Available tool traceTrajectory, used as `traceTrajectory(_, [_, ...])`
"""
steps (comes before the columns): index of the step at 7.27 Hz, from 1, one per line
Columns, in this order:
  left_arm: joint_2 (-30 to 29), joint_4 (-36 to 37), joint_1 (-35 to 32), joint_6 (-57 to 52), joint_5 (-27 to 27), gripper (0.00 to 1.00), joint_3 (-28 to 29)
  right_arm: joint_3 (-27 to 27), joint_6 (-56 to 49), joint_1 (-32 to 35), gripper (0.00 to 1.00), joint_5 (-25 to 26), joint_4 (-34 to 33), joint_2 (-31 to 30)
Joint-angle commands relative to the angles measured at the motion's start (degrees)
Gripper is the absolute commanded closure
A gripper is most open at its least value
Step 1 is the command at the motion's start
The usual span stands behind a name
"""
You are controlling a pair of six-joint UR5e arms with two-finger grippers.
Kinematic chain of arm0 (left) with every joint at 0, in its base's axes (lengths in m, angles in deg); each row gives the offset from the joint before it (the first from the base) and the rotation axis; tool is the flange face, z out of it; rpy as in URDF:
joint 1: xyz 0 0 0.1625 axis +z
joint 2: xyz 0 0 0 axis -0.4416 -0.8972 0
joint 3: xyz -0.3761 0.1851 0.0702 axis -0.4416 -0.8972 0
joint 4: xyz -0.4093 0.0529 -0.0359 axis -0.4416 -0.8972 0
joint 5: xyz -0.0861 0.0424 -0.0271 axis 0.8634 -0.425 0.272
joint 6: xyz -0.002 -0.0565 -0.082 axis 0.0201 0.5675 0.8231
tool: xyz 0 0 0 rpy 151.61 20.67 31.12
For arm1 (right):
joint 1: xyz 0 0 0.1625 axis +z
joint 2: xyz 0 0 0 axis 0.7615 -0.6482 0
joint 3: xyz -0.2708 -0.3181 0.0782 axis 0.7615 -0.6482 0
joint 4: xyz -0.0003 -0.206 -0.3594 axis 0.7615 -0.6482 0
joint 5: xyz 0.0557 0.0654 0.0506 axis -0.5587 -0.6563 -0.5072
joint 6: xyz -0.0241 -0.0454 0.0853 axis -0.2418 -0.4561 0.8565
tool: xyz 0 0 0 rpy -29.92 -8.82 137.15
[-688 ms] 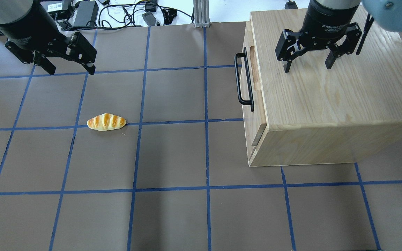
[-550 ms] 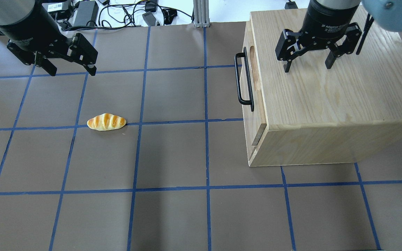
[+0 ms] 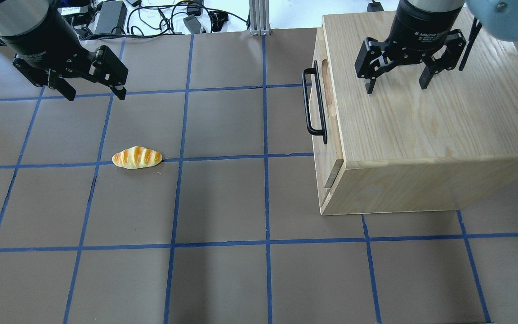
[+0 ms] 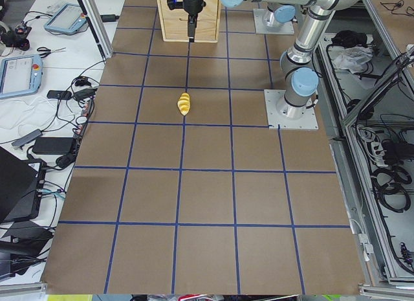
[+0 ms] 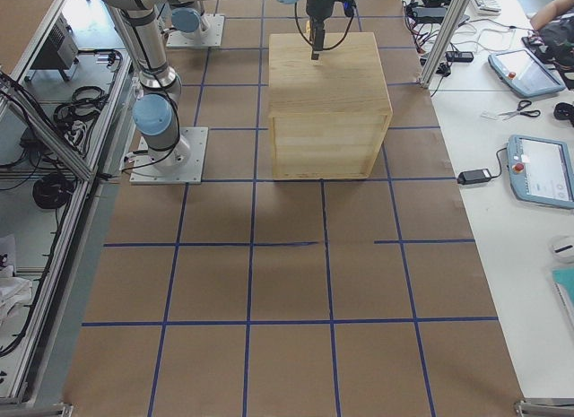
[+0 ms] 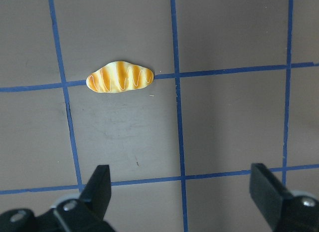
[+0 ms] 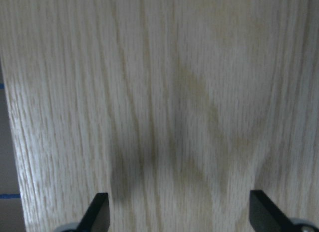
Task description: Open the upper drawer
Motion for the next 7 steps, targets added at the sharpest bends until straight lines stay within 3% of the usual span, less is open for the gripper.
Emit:
traceTrajectory(1, [-0.65,-0.10,0.67,-0.24,0.86,0.00,-0.17,-0.03,0.02,-0.08,0.00,0.00,0.00,0.00])
traceTrajectory(2, [-1.26,0.16,0.68,0.46,4.52,0.00,-0.17,-0.03,-0.06,0.01,0.00,0.00,0.00,0.00])
traceTrajectory(5, [-3.10,2.08,-0.54,7.36,2.35,0.00,0.35,-0.03,-0.06,0.01,0.00,0.00,0.00,0.00])
traceTrajectory(6, [-4.50,4.97,-4.38,15.67,7.75,0.00,0.27,-0.03,-0.06,0.01,0.00,0.00,0.00,0.00])
traceTrajectory(7, [-7.56,12.65,-7.55,25.15,15.81,0.00,-0.08,-0.03,-0.06,0.01,0.00,0.00,0.00,0.00])
